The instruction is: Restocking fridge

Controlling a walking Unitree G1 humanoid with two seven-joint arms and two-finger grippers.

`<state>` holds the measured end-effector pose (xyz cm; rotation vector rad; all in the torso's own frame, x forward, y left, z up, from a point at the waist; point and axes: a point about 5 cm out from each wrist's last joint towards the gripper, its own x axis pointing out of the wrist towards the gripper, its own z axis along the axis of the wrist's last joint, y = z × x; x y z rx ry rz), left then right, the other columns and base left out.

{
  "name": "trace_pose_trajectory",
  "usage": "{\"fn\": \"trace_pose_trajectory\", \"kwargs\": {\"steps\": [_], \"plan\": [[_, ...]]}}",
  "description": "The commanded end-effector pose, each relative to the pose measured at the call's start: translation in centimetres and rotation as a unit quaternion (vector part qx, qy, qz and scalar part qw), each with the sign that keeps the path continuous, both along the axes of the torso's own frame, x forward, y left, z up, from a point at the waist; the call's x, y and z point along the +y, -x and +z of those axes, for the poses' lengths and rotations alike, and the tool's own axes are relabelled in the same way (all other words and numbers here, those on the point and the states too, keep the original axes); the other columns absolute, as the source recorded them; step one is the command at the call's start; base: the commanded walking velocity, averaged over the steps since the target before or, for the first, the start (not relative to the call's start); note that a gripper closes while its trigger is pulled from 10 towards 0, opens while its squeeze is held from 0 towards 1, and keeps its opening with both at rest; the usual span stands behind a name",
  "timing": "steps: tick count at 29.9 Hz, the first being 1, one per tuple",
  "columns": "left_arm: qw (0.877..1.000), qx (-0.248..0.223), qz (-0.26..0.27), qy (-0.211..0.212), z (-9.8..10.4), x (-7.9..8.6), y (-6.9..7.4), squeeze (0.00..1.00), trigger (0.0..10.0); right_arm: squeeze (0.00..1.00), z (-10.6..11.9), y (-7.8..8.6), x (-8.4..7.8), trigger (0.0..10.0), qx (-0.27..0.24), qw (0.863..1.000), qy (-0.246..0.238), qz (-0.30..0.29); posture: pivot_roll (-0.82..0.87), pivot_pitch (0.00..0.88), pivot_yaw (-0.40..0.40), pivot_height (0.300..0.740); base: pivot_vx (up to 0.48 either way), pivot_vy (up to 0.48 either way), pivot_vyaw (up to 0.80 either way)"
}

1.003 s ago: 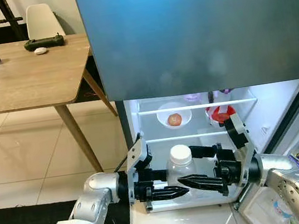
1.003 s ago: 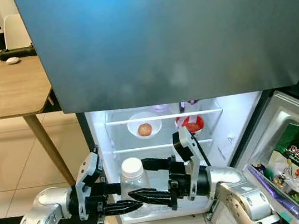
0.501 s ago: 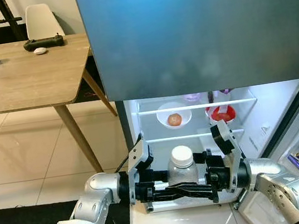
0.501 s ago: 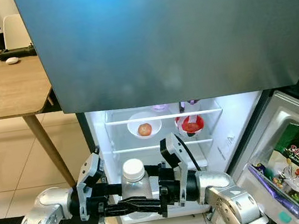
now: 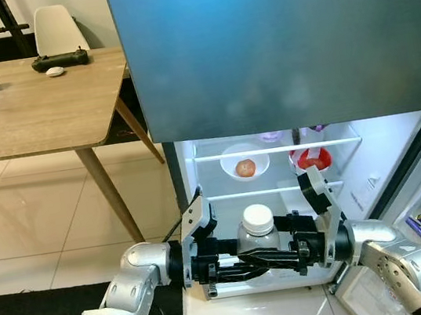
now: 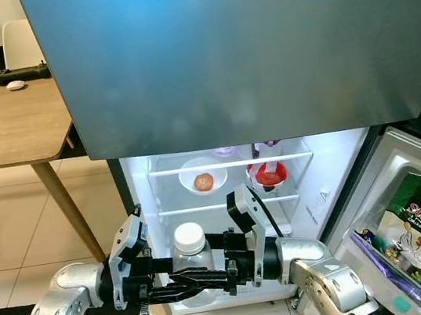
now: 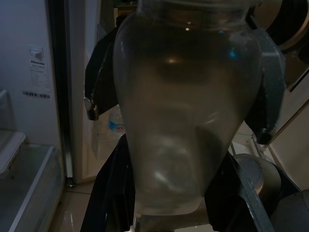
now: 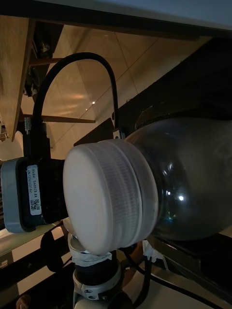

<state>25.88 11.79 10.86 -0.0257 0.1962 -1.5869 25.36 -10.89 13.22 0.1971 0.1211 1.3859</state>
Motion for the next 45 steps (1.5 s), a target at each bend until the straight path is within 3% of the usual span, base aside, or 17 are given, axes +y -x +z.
{"fn": "trace_pose_trajectory", "kwargs": {"steps": [1, 2, 3, 4, 16, 17, 20, 22, 27, 32, 33, 34, 38, 43, 44, 45], "plan": [[1.0, -0.012, 0.003, 0.008, 0.4, 0.1, -0.2, 0.0, 10.0, 0.0, 0.3, -0.2, -1.2, 10.0, 0.002, 1.0, 0.0, -0.015, -0.06, 0.0, -0.02, 0.74, 0.0, 0.0, 0.0], [1.0, -0.012, 0.003, 0.008, 0.4, 0.1, -0.2, 0.0, 10.0, 0.0, 0.3, -0.2, -1.2, 10.0, 0.002, 1.0, 0.0, -0.015, -0.06, 0.0, -0.02, 0.74, 0.0, 0.0, 0.0], [1.0, -0.013, 0.003, 0.008, 0.5, 0.2, -0.3, 0.0, 10.0, 0.0, 0.3, -0.2, -1.3, 8.6, 0.003, 1.0, -0.001, -0.014, -0.06, 0.0, -0.02, 0.74, 0.0, 0.0, 0.0], [1.0, -0.013, 0.003, 0.007, 0.5, 0.2, -0.3, 0.0, 10.0, 0.0, 0.3, -0.3, -1.4, 0.0, 0.004, 1.0, -0.003, -0.014, -0.06, 0.0, -0.02, 0.74, 0.0, 0.0, 0.0], [1.0, -0.007, 0.003, 0.008, 0.3, 0.2, -0.2, 0.0, 10.0, 0.0, 0.5, -0.3, -1.4, 0.0, 0.003, 1.0, -0.012, -0.009, -0.05, 0.0, -0.021, 0.74, 0.0, 0.0, 0.0], [1.0, -0.002, 0.006, 0.01, 0.2, 0.1, -0.3, 1.0, 10.0, 0.0, 0.5, -0.3, -1.5, 0.0, 0.001, 1.0, -0.008, -0.013, -0.06, 0.0, -0.021, 0.74, 0.0, 0.0, 0.0], [1.0, 0.005, 0.014, 0.011, 0.0, 0.1, -0.3, 1.0, 10.0, 0.0, 0.2, -0.6, -1.6, 0.0, -0.001, 1.0, 0.001, -0.027, -0.05, 0.0, -0.022, 0.74, 0.0, 0.0, 0.0], [0.999, 0.016, 0.044, -0.012, -1.4, 0.7, -0.6, 1.0, 10.0, 0.0, -0.5, -1.7, -2.4, 0.0, -0.008, 0.996, 0.038, -0.082, -0.05, 0.0, -0.02, 0.74, 0.0, 0.0, 0.0], [0.996, 0.045, 0.072, -0.03, -3.1, 1.6, -0.4, 1.0, 10.0, 0.0, -1.3, -2.5, -3.5, 0.0, -0.012, 0.989, 0.072, -0.127, -0.05, 0.0, -0.02, 0.74, 0.0, 0.0, 0.0], [0.984, 0.1, 0.121, -0.079, -6.6, 3.3, 0.5, 1.0, 10.0, 0.0, -1.3, -3.5, -4.8, 0.0, -0.025, 0.978, 0.088, -0.185, -0.05, 0.0, -0.017, 0.74, 0.0, 0.0, 0.0], [0.979, 0.115, 0.136, -0.098, -7.7, 3.6, 0.8, 0.77, 10.0, 0.0, -1.1, -3.9, -5.0, 3.5, -0.029, 0.975, 0.088, -0.204, -0.05, 0.0, -0.017, 0.74, 0.0, 0.0, 0.0], [0.974, 0.125, 0.149, -0.117, -8.6, 3.8, 1.2, 0.0, 10.0, 0.0, -1.1, -4.2, -5.0, 10.0, -0.034, 0.971, 0.09, -0.217, -0.06, 0.0, -0.015, 0.74, 0.0, 0.0, 0.0], [0.96, 0.148, 0.186, -0.151, -10.5, 4.1, 1.7, 0.0, 10.0, 0.0, -1.1, -4.9, -4.8, 10.0, -0.042, 0.963, 0.085, -0.251, -0.06, 0.0, -0.015, 0.74, 0.0, 0.0, 0.0], [0.907, 0.191, 0.324, -0.19, -13.6, 4.8, 2.4, 0.0, 10.0, 0.0, -1.7, -6.1, -4.2, 10.0, -0.042, 0.94, 0.073, -0.33, -0.06, 0.0, -0.016, 0.74, 0.0, 0.0, 0.0], [0.907, 0.191, 0.324, -0.19, -13.6, 4.8, 2.4, 0.0, 10.0, 0.0, -1.7, -6.1, -4.2, 10.0, -0.042, 0.94, 0.073, -0.33, -0.06, 0.0, -0.016, 0.74, 0.0, 0.0, 0.0], [0.893, 0.201, 0.35, -0.198, -14.1, 4.9, 2.8, 0.0, 10.0, 0.0, -2.0, -6.2, -4.0, 10.0, -0.03, 0.937, 0.07, -0.341, -0.06, 0.0, -0.016, 0.74, 0.0, 0.0, 0.0]]}}
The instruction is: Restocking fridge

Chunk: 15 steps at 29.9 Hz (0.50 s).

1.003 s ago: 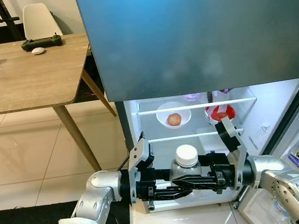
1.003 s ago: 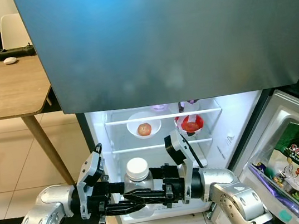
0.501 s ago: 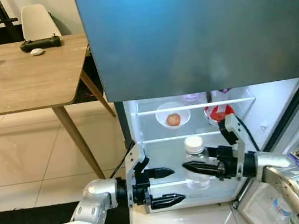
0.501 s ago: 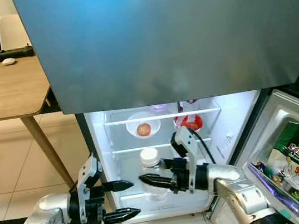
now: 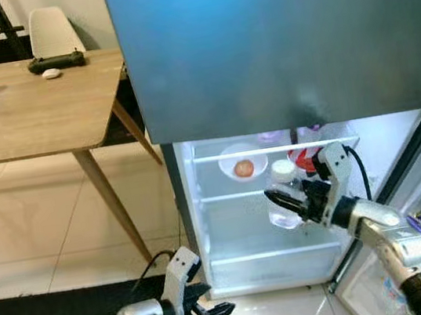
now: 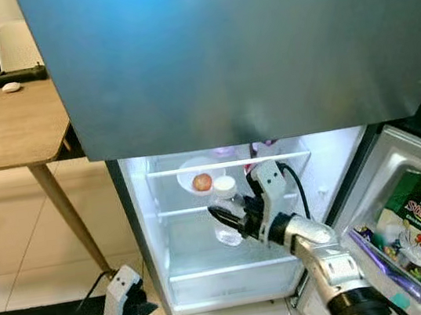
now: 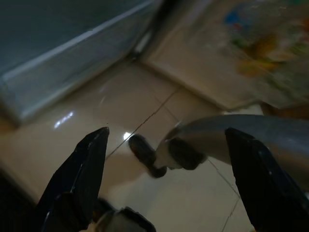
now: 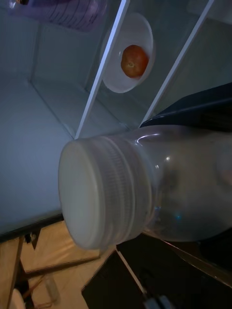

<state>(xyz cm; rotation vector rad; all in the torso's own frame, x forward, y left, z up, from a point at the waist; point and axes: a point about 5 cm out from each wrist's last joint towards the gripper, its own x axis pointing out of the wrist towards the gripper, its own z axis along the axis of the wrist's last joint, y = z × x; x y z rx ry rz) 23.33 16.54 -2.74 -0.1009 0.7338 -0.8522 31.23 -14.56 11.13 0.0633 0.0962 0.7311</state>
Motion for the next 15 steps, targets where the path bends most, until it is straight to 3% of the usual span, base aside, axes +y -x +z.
{"fn": "trace_pose_trajectory", "kwargs": {"steps": [1, 8, 12, 15], "plan": [[0.996, 0.02, 0.076, -0.036, -1.5, 0.5, 0.9, 0.0, 10.0, 0.0, -0.7, -0.3, 0.0, 10.0, 0.013, 0.999, -0.005, -0.035, -0.06, 0.0, -0.016, 0.74, 0.0, 0.0, 0.0], [0.981, 0.038, 0.181, -0.065, -2.9, 1.2, 2.0, 0.0, 10.0, 0.0, -3.2, 0.0, 1.0, 10.0, 0.052, 0.996, -0.006, -0.079, -0.06, 0.0, -0.015, 0.74, 0.0, 0.0, 0.0], [0.971, 0.031, 0.234, -0.041, -2.9, 0.3, 1.3, 0.0, 10.0, 0.0, -4.6, -0.5, 0.6, 10.0, 0.081, 0.985, 0.001, -0.15, -0.06, 0.0, -0.014, 0.74, 0.0, 0.0, 0.0], [0.969, 0.03, 0.242, -0.043, -2.9, -0.2, 1.3, 0.0, 10.0, 0.0, -5.3, -0.6, 0.2, 10.0, 0.091, 0.98, 0.016, -0.178, -0.06, 0.0, -0.014, 0.74, 0.0, 0.0, 0.0]]}}
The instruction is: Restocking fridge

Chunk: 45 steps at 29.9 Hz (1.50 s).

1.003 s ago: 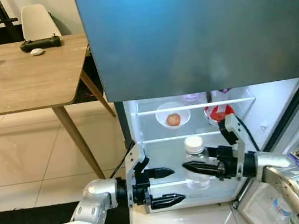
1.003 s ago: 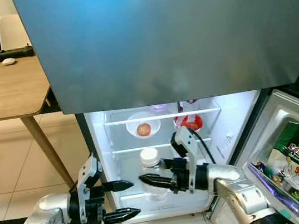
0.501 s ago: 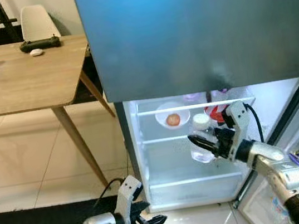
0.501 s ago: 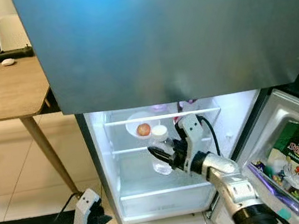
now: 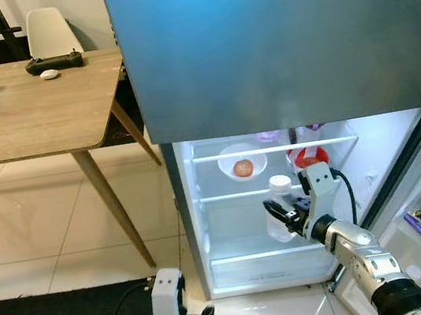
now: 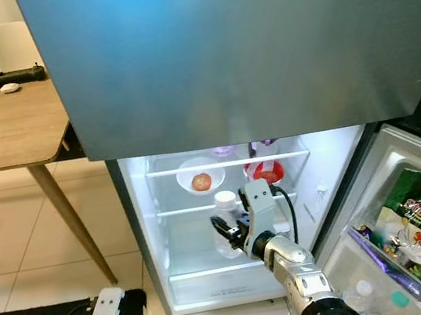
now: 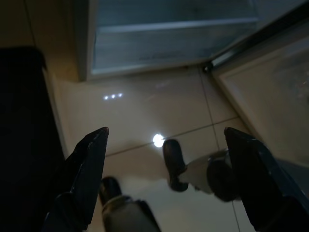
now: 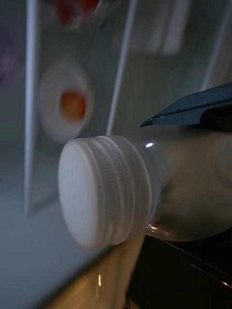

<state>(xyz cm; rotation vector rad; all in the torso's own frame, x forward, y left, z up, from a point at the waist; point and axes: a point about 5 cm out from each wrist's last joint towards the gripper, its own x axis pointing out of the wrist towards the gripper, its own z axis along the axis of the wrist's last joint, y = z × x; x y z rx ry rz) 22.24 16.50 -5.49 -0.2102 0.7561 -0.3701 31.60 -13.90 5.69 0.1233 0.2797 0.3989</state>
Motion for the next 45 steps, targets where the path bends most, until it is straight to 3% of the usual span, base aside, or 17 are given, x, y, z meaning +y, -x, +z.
{"fn": "trace_pose_trajectory", "kwargs": {"steps": [1, 4, 5, 9, 10, 12, 13, 15, 16, 26, 38, 45], "plan": [[1.0, 0.006, 0.016, -0.002, -0.3, -0.3, 0.3, 0.0, 10.0, 0.0, -0.2, -0.2, -0.6, 10.0, -0.001, 1.0, 0.009, -0.027, -0.06, 0.0, -0.014, 0.74, 0.0, 0.0, 0.0], [0.999, 0.018, 0.023, -0.013, -0.7, -0.6, 0.7, 0.0, 10.0, 0.0, -0.7, -0.1, -0.7, 10.0, 0.007, 0.999, 0.015, -0.039, -0.06, 0.0, -0.009, 0.74, 0.0, 0.0, 0.0], [0.999, 0.023, 0.022, -0.015, -0.9, -0.8, 1.0, 0.0, 10.0, 0.0, -0.8, 0.0, -0.7, 0.0, 0.004, 0.999, 0.009, -0.044, -0.07, 0.0, -0.006, 0.74, 0.0, 0.0, 0.0], [0.999, 0.028, 0.023, -0.013, -1.2, -1.0, 1.3, 0.0, 10.0, 0.0, -0.7, 0.1, -0.5, 0.0, -0.009, 0.998, -0.029, -0.045, -0.06, 0.0, -0.007, 0.74, 0.0, 0.0, 0.0], [0.999, 0.027, 0.028, -0.009, -1.1, -1.0, 1.3, 0.0, 10.0, 0.0, -0.8, 0.1, -0.4, 10.0, -0.004, 0.999, -0.026, -0.045, -0.06, 0.0, -0.007, 0.74, 0.0, 0.0, 0.0], [0.999, 0.023, 0.032, -0.003, -1.1, -1.0, 1.2, 0.0, 10.0, 0.0, -0.8, 0.1, -0.2, 10.0, -0.009, 0.999, -0.029, -0.04, -0.06, 0.0, -0.007, 0.74, 0.0, 0.0, 0.0], [0.999, 0.02, 0.031, -0.002, -1.0, -1.1, 1.1, 0.0, 10.0, 0.0, -0.8, 0.1, -0.2, 0.0, -0.014, 0.998, -0.038, -0.042, -0.06, 0.0, -0.007, 0.74, 0.0, 0.0, 0.0], [0.999, 0.018, 0.03, -0.001, -1.0, -1.1, 1.0, 0.0, 10.0, 0.0, -0.8, 0.1, -0.2, 0.0, -0.014, 0.998, -0.037, -0.044, -0.06, 0.0, -0.008, 0.74, 0.0, 0.0, 0.0], [0.999, 0.015, 0.028, 0.0, -0.9, -1.2, 0.9, 0.0, 10.0, 0.0, -1.0, 0.0, -0.5, 10.0, -0.006, 0.998, -0.022, -0.053, -0.06, 0.0, -0.007, 0.74, 0.0, 0.0, 0.0], [1.0, 0.012, 0.02, 0.002, -0.8, -1.8, 0.8, 0.0, 10.0, 0.0, -2.3, 0.3, -1.2, 10.0, 0.024, 0.997, 0.024, -0.07, -0.06, 0.0, -0.008, 0.74, 0.0, 0.0, 0.0], [0.999, 0.019, 0.019, 0.021, -1.0, -2.1, 1.1, 0.0, 10.0, 0.0, -3.3, 0.7, -1.1, 10.0, 0.043, 0.996, 0.039, -0.063, -0.06, 0.0, -0.01, 0.74, 0.068, 0.0, 0.0], [0.998, 0.048, 0.039, 0.012, -1.8, -1.2, 2.6, 0.0, 10.0, 0.0, -5.2, 2.0, -1.7, 10.0, 0.085, 0.992, 0.054, -0.077, -0.06, 0.0, -0.008, 0.74, 0.305, 0.0, 0.0]]}}
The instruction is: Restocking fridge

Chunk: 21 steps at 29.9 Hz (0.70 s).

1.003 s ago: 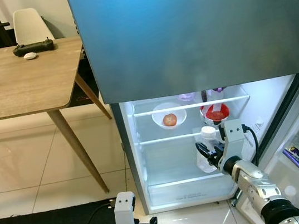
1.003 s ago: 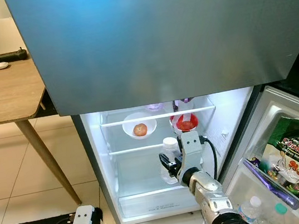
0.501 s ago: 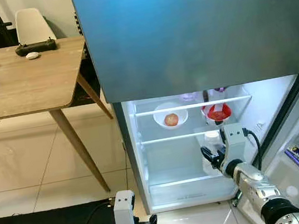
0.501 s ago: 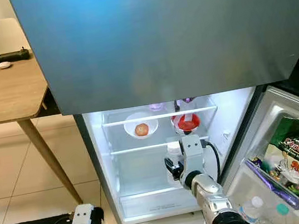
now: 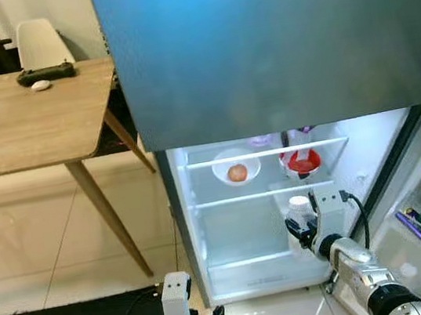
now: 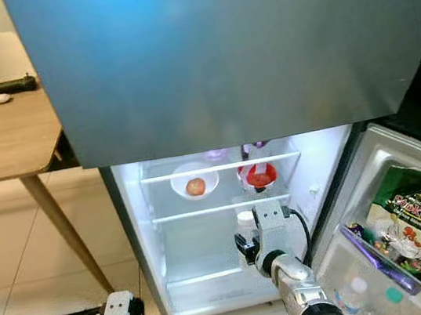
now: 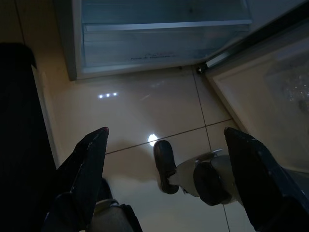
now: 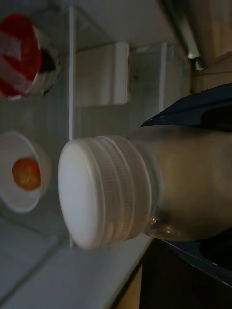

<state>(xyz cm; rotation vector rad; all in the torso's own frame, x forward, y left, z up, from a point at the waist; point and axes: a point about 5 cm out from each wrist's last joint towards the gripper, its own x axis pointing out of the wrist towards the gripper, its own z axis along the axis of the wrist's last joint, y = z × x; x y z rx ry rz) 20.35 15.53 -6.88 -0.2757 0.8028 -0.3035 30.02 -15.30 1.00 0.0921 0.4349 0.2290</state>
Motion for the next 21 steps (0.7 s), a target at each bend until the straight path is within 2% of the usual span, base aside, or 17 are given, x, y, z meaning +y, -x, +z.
{"fn": "trace_pose_trajectory", "kwargs": {"steps": [1, 2, 3, 7, 14, 18, 21], "plan": [[1.0, 0.025, 0.006, -0.003, -0.7, 0.1, 1.1, 0.0, 10.0, 0.0, -1.4, 1.2, -0.7, 10.0, 0.03, 0.999, 0.025, -0.005, -0.06, 0.0, -0.008, 0.74, 0.319, 0.0, 0.0], [1.0, 0.025, 0.006, -0.003, -0.7, 0.1, 1.1, 0.0, 10.0, 0.0, -1.4, 1.2, -0.7, 10.0, 0.03, 0.999, 0.025, -0.005, -0.06, 0.0, -0.008, 0.74, 0.319, 0.0, 0.0], [0.999, 0.032, 0.011, -0.006, -0.9, 0.3, 1.6, 0.0, 10.0, 0.0, -2.4, 2.1, -1.2, 10.0, 0.053, 0.998, 0.043, -0.006, -0.06, 0.0, -0.008, 0.74, 0.319, 0.0, 0.0], [0.999, 0.04, 0.018, -0.009, -1.2, 0.7, 2.1, 0.0, 10.0, 0.0, -3.5, 3.3, -1.9, 10.0, 0.079, 0.995, 0.06, -0.009, -0.06, 0.0, -0.01, 0.74, 0.319, 0.0, 0.0], [0.999, 0.04, 0.008, -0.021, -1.2, 0.8, 2.2, 0.0, 10.0, 0.0, -4.3, 4.2, -2.3, 10.0, 0.096, 0.993, 0.063, -0.014, -0.06, 0.0, -0.008, 0.74, 0.299, 0.0, 0.0], [0.999, 0.038, -0.011, -0.037, -1.2, 0.5, 2.1, 0.0, 10.0, 0.0, -4.4, 4.3, -2.2, 10.0, 0.099, 0.993, 0.068, -0.011, -0.06, 0.0, -0.009, 0.74, 0.0, 0.0, 0.0], [0.998, 0.04, -0.025, -0.033, -1.2, 0.2, 2.2, 0.0, 10.0, 0.0, -4.5, 4.4, -2.2, 10.0, 0.099, 0.993, 0.067, -0.011, -0.06, 0.0, -0.009, 0.74, 0.0, 0.0, 0.0]]}}
